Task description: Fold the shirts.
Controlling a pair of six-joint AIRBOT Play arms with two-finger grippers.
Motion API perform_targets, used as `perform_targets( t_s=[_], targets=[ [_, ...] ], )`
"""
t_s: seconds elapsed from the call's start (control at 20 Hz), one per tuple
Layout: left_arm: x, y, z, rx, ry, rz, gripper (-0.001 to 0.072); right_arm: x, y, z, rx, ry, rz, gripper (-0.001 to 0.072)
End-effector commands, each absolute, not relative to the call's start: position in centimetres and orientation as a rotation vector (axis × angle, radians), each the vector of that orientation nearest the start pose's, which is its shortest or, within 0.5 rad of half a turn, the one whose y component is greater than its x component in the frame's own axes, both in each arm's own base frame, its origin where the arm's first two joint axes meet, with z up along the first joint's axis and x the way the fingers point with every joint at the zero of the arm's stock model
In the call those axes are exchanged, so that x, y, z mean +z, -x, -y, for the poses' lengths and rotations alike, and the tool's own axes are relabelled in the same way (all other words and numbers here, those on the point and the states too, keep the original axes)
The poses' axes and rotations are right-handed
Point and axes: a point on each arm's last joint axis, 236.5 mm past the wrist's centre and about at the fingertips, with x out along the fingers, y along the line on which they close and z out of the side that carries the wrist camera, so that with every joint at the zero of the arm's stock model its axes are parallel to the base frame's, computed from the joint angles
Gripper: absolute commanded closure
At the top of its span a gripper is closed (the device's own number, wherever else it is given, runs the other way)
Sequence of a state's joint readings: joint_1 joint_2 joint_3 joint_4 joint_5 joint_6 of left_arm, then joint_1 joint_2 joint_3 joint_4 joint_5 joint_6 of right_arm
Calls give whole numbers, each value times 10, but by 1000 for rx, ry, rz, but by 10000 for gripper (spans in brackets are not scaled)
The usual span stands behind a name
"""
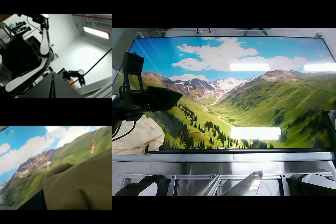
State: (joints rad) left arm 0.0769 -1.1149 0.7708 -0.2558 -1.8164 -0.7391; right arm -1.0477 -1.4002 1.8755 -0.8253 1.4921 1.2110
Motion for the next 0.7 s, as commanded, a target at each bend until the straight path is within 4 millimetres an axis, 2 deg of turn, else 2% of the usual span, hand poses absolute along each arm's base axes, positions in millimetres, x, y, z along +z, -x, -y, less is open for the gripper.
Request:
perform_targets(
  t_s=[0.0,0.1,0.15,0.2,0.35,0.45,0.5,0.55,0.6,0.65],
  targets=[
    [228,-231,209,-1620,965,-697,701,188,-277,308,-470,-598,-916,696],
    [229,-231,209,-1621,970,-692,700,148,-220,327,-722,-653,-1083,696],
    [229,-231,209,-1621,969,-693,700,129,-191,332,-837,-682,-1170,696],
    [229,-231,209,-1621,970,-692,700,114,-171,333,-905,-703,-1237,695],
    [229,-231,209,-1621,970,-693,700,70,-132,326,-988,-771,-1383,695],
    [229,-233,209,-1613,971,-691,700,42,-113,318,-1014,-813,-1465,686],
    [228,-234,209,-1606,973,-689,700,32,-105,315,-1018,-832,-1503,556],
    [228,-235,209,-1602,974,-689,700,25,-97,313,-1043,-856,-1526,281],
    [228,-235,209,-1601,974,-690,700,24,-89,312,-1084,-877,-1552,107],
    [228,-235,209,-1601,976,-692,700,24,-85,312,-1112,-889,-1556,118]
  ],
)
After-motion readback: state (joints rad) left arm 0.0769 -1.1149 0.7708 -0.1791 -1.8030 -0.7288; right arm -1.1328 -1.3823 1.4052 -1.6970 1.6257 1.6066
